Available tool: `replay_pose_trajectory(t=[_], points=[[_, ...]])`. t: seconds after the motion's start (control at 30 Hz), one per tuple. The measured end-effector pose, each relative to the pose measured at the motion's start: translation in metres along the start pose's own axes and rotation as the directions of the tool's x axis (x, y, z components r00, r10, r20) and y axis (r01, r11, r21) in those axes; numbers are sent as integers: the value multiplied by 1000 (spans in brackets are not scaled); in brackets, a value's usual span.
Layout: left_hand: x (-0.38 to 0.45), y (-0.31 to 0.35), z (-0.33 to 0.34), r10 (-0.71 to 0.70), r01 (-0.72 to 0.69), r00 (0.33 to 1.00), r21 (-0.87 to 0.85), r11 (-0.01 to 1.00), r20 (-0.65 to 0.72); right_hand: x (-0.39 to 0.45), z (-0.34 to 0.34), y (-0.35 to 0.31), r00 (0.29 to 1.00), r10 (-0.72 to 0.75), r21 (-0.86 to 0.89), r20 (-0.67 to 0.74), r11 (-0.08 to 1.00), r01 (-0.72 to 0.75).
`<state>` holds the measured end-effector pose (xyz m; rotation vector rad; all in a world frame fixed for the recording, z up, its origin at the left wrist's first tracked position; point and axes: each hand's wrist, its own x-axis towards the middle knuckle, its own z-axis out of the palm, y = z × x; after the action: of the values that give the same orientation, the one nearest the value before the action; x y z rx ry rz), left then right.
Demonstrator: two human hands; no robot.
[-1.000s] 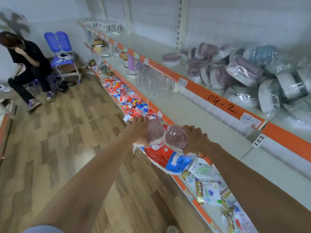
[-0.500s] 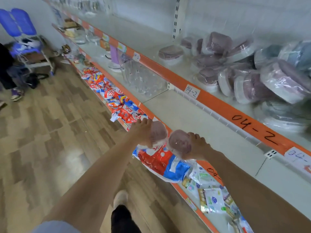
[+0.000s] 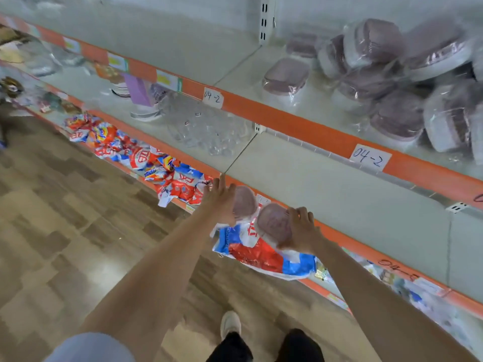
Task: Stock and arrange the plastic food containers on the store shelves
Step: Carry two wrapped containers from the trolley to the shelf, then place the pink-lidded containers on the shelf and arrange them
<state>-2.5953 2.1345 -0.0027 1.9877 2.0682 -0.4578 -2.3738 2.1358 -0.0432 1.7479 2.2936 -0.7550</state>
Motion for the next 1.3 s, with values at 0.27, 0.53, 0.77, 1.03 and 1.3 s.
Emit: replay_pose_trajectory(t=[0.27, 0.53, 0.77, 1.03, 1.3], points=[[82, 26, 27, 173, -173, 985, 16, 985, -19, 46, 8, 36, 967, 251, 40, -46, 968, -250], [200, 37, 67, 288, -301, 945, -72, 951, -152, 150, 26, 89, 949, 265, 125, -169, 961, -247], [277, 34, 83, 358, -377, 898, -31, 926, -256, 213, 27, 122, 959, 186, 162, -213, 975, -153], [321, 44, 88, 313, -306, 803, 100, 947, -507, 258, 26, 111, 849, 75, -205, -522, 956, -211], [343, 57, 100, 233, -306, 811, -50, 951, -536, 284, 41, 103, 813, 85, -221, -576, 941, -255]])
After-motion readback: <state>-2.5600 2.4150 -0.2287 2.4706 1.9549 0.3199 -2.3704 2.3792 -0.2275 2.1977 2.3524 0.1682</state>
